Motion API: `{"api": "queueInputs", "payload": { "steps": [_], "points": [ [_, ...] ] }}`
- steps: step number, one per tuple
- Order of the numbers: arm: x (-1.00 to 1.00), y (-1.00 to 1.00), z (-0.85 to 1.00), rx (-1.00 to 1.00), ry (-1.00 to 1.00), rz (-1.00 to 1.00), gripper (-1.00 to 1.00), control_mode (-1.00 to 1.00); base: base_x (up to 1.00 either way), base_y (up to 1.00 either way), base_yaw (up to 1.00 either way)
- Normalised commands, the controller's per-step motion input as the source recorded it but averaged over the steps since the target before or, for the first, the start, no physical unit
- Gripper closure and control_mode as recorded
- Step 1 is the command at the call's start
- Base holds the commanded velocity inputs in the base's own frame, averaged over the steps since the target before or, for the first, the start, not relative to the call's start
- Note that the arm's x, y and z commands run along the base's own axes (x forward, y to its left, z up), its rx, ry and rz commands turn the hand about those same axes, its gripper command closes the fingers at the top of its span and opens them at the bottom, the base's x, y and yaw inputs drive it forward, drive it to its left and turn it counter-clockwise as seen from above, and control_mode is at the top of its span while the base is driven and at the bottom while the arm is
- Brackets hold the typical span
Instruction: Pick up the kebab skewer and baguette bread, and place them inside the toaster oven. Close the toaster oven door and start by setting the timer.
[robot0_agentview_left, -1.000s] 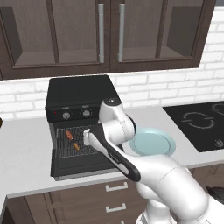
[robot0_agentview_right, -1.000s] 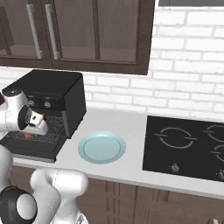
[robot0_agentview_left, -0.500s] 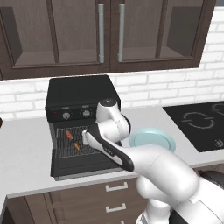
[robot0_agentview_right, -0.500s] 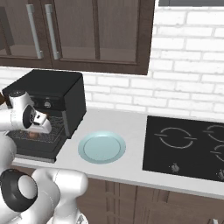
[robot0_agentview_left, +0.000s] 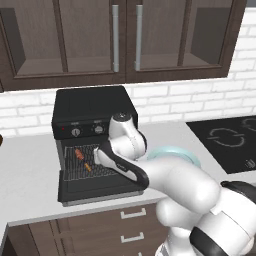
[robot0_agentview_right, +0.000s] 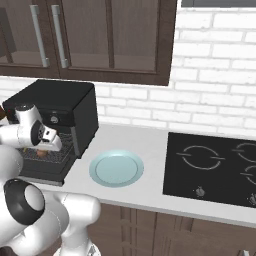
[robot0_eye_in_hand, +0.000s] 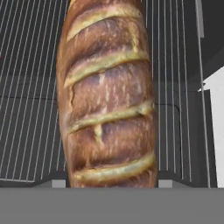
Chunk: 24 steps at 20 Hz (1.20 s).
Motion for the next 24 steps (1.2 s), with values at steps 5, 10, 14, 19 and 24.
{"api": "queueInputs", "payload": {
  "steps": [5,10,14,19,24],
  "points": [
    [0.06,0.00,-0.25,-0.02,0.00,0.01,1.00,-1.00,0.00,0.00,0.00],
    [0.01,0.00,-0.14,-0.01,0.00,0.01,1.00,-1.00,0.00,0.00,0.00],
    [0.00,0.00,-0.04,0.00,0.00,0.01,1.00,-1.00,0.00,0.00,0.00],
    [0.00,0.00,-0.02,0.00,0.00,0.01,1.00,-1.00,0.00,0.00,0.00],
    [0.00,0.00,0.00,0.00,0.00,0.02,1.00,-1.00,0.00,0.00,0.00]
  ]
}}
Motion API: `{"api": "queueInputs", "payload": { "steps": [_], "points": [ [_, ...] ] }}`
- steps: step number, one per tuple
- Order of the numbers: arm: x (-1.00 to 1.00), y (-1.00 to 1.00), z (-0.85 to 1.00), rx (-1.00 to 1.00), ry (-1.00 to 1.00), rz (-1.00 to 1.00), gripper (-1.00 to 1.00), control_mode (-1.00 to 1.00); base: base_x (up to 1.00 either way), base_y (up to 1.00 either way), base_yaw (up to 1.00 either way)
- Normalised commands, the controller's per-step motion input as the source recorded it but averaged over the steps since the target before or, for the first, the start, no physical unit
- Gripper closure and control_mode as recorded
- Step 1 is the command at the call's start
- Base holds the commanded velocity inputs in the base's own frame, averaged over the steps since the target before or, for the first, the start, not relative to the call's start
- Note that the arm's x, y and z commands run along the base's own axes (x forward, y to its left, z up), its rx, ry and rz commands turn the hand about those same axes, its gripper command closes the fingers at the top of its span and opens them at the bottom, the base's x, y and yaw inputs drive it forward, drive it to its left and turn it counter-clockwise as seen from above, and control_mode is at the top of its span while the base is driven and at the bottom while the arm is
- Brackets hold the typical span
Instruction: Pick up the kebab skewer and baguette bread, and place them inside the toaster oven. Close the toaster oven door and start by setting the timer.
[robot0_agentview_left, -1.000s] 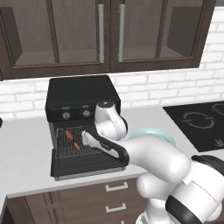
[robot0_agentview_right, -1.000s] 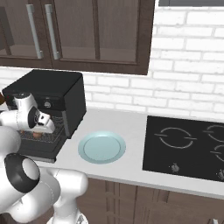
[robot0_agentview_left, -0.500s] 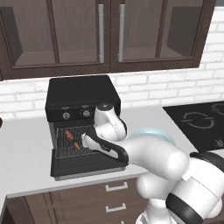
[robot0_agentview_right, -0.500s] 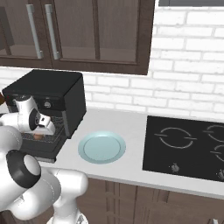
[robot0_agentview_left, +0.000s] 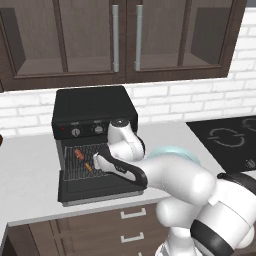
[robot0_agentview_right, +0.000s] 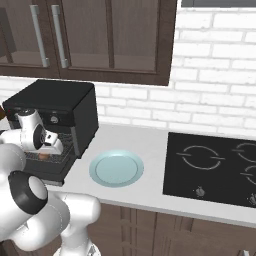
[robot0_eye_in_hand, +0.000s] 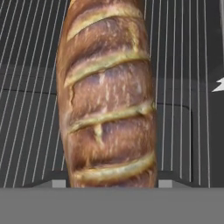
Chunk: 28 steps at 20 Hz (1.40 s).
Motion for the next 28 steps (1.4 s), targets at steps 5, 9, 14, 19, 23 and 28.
{"api": "queueInputs", "payload": {
  "steps": [5,9,14,19,23,28],
  "points": [
    [0.05,0.00,0.00,0.00,0.00,0.01,1.00,-1.00,0.00,0.00,0.00],
    [0.07,0.00,0.00,-0.01,0.00,0.00,1.00,-1.00,0.00,0.00,0.00],
    [0.04,0.00,0.00,-0.02,0.00,0.00,-1.00,-1.00,0.00,0.00,0.00],
    [0.00,0.00,0.00,0.00,0.00,0.00,-1.00,-1.00,0.00,0.00,0.00],
    [-0.12,0.01,0.05,0.00,-0.03,0.01,-1.00,-1.00,0.00,0.00,0.00],
    [-0.60,0.15,0.21,0.00,-0.05,0.00,-1.00,-1.00,0.00,0.00,0.00]
  ]
}}
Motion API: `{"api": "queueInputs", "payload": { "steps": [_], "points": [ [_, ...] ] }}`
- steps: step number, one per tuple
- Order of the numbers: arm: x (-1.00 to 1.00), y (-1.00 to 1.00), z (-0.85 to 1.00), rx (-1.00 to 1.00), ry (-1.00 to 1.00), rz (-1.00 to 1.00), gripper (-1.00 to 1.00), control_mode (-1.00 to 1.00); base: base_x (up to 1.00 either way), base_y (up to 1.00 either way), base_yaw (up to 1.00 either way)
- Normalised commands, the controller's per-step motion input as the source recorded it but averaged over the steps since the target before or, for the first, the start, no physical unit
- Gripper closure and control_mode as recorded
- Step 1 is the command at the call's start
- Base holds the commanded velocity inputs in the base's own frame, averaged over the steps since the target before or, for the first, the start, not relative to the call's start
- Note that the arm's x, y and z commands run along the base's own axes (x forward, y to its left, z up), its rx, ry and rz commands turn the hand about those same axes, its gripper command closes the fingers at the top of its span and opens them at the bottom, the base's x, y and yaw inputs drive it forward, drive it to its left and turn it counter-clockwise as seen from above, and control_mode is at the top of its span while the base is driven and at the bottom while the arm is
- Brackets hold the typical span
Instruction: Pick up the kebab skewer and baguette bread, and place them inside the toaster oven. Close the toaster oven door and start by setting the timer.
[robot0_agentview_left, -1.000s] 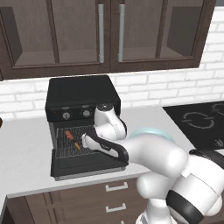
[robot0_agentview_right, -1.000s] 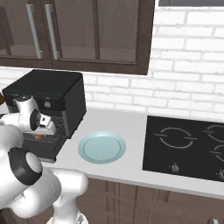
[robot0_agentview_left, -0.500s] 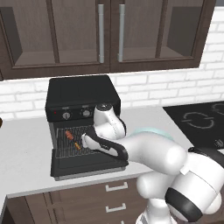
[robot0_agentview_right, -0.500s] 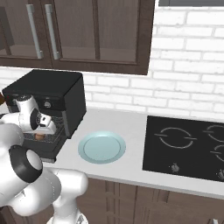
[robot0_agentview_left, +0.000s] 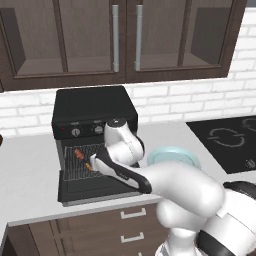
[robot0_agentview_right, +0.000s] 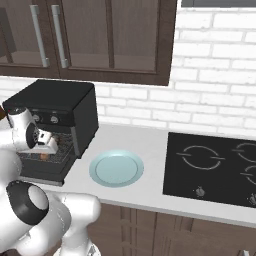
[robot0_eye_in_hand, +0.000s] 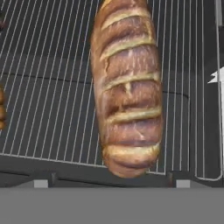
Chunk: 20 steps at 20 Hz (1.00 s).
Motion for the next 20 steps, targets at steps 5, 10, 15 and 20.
{"api": "queueInputs", "payload": {
  "steps": [5,10,15,20],
  "points": [
    [-0.79,0.06,0.00,0.00,0.00,-0.01,-1.00,-1.00,0.00,0.00,0.00],
    [-0.10,0.00,-0.01,0.00,0.00,-0.10,-1.00,-1.00,0.00,0.00,0.00],
    [0.24,0.14,-0.19,0.02,0.00,-0.24,-1.00,-1.00,0.00,0.00,0.00],
    [0.10,0.30,-0.31,0.00,0.00,-0.18,-1.00,-1.00,0.00,0.00,0.00]
  ]
}}
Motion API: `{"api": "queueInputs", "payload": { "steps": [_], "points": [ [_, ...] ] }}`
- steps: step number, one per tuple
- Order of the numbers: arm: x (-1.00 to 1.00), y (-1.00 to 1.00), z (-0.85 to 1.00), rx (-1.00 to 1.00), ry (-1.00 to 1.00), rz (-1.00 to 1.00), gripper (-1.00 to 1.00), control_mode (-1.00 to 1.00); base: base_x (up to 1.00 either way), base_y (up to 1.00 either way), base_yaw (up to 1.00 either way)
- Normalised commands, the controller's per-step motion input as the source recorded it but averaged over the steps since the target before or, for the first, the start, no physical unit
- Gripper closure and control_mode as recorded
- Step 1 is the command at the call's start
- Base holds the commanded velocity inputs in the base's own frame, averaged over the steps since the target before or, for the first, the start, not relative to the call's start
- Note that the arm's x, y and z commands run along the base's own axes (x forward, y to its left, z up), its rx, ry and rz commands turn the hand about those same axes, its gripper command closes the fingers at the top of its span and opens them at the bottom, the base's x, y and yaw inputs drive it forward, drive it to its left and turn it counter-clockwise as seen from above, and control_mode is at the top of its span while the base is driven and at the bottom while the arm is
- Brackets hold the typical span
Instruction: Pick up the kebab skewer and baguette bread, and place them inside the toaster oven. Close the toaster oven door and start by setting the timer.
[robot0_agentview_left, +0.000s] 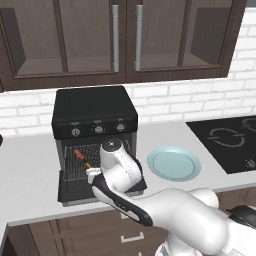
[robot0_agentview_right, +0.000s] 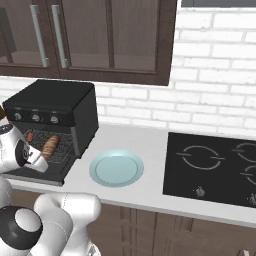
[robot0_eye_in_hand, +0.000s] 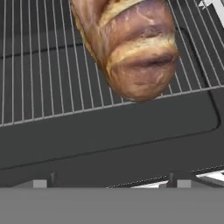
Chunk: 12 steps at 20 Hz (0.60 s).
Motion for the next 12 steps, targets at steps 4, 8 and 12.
{"api": "queueInputs", "payload": {
  "steps": [4,8,12],
  "points": [
    [0.33,0.07,-0.19,0.00,0.00,-0.08,-1.00,-1.00,0.00,0.00,0.00],
    [0.19,0.00,-0.14,0.00,0.00,-0.01,-1.00,-1.00,0.00,0.00,0.00],
    [0.07,0.00,-0.21,0.00,0.00,0.00,-1.00,-1.00,0.00,0.00,0.00]
  ]
}}
